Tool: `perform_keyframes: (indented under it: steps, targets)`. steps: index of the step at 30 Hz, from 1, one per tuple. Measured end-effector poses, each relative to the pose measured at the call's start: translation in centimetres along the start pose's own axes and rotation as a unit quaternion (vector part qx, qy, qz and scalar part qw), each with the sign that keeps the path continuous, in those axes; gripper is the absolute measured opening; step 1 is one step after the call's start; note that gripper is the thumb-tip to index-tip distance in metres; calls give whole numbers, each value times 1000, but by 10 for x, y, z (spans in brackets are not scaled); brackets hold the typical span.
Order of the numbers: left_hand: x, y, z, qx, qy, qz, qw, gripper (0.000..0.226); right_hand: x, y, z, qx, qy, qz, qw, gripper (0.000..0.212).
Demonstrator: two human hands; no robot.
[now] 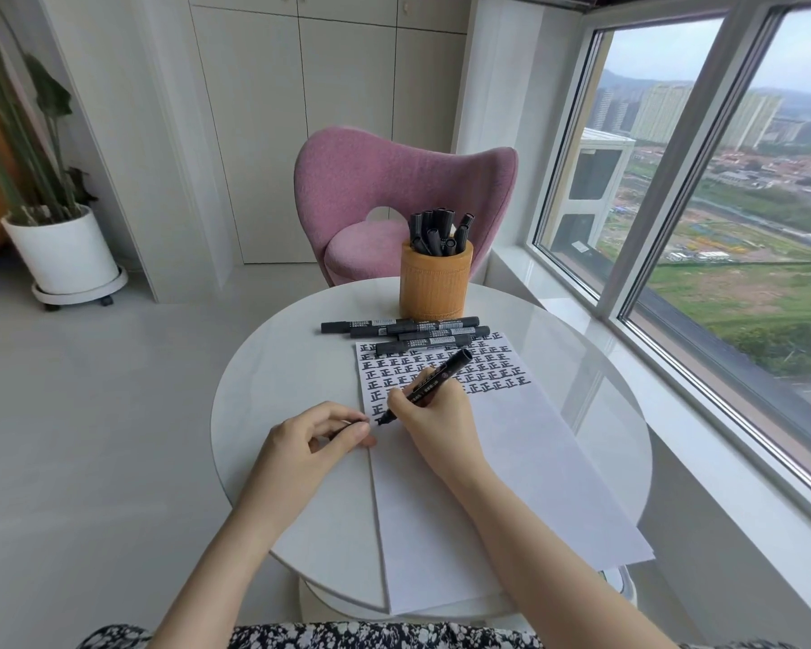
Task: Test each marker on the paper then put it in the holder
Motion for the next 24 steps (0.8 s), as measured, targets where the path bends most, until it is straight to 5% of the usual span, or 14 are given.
perform_keyframes:
  steps: [3, 8, 24]
  targets:
    - [1, 0, -2, 5, -4, 0, 1000, 28, 1, 1, 2, -1, 3, 1, 1000, 41]
    - [0, 0, 1, 2, -1, -5, 1000, 5, 0, 1, 2, -15, 2, -5, 1000, 37]
    - [0, -1, 3, 20, 12, 6, 1000, 8, 0, -3, 1, -10, 5, 11, 1000, 43]
Point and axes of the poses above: each hand's wrist, its own x-axis away from the middle knuckle, its own y-axis out of the back of the hand, z = x × y, the point moved 8 cm from there along -x, towards the middle knuckle, and after that the axes turned 6 degrees about y, right-handed, at the moved point
